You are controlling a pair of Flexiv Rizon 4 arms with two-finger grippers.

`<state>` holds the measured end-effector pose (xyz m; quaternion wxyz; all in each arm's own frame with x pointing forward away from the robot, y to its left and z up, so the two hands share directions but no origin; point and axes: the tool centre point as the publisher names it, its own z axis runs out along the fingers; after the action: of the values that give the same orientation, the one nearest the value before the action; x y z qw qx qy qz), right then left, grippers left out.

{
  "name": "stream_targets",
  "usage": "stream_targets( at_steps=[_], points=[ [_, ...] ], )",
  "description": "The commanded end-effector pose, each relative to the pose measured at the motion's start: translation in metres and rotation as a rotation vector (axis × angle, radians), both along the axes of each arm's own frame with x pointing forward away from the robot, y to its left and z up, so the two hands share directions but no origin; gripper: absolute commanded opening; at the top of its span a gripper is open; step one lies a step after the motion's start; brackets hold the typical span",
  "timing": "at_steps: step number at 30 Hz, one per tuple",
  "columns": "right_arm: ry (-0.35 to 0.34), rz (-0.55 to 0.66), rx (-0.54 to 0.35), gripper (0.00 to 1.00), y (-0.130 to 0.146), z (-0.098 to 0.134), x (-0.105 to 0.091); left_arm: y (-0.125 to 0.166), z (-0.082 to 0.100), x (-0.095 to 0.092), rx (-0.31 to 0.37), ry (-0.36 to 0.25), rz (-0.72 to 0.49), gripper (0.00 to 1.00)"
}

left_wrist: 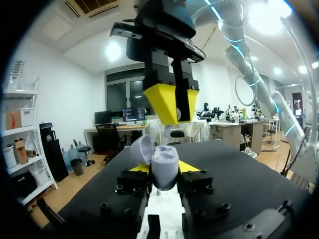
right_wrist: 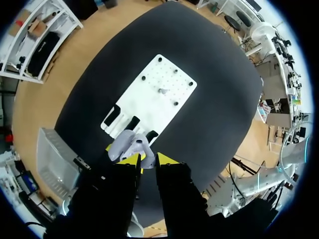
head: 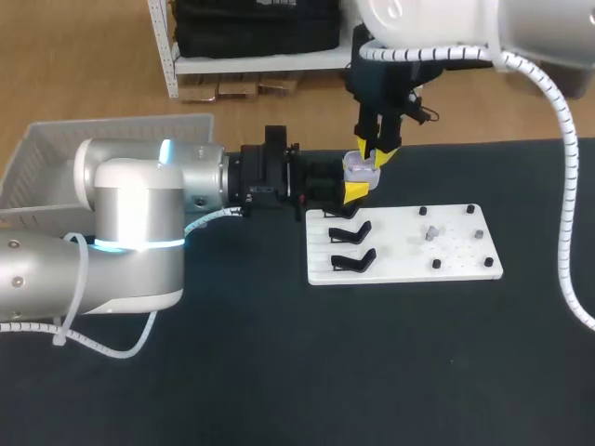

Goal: Pick up each earbud case from the left stands, insert the matching earbuds, close the lid, and place the case in the box.

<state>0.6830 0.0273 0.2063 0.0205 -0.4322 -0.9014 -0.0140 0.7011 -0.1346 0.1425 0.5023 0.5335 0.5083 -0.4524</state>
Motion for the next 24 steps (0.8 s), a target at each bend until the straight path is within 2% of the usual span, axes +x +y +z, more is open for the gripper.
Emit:
stream_targets(
  at_steps=[1,24],
  points=[
    [-0.006,0.004,-0.008,0.00,0.0033,-0.0009,0.0010,0.0001,-0.0014,-0.0012,-0.007,-0.006,0.006,0.00],
    [-0.004,0.009,-0.040,0.00,0.0072,-0.0092,0.0023,0.0001,-0.0014,-0.0012,-0.007,-0.006,0.006,0.00]
  ],
)
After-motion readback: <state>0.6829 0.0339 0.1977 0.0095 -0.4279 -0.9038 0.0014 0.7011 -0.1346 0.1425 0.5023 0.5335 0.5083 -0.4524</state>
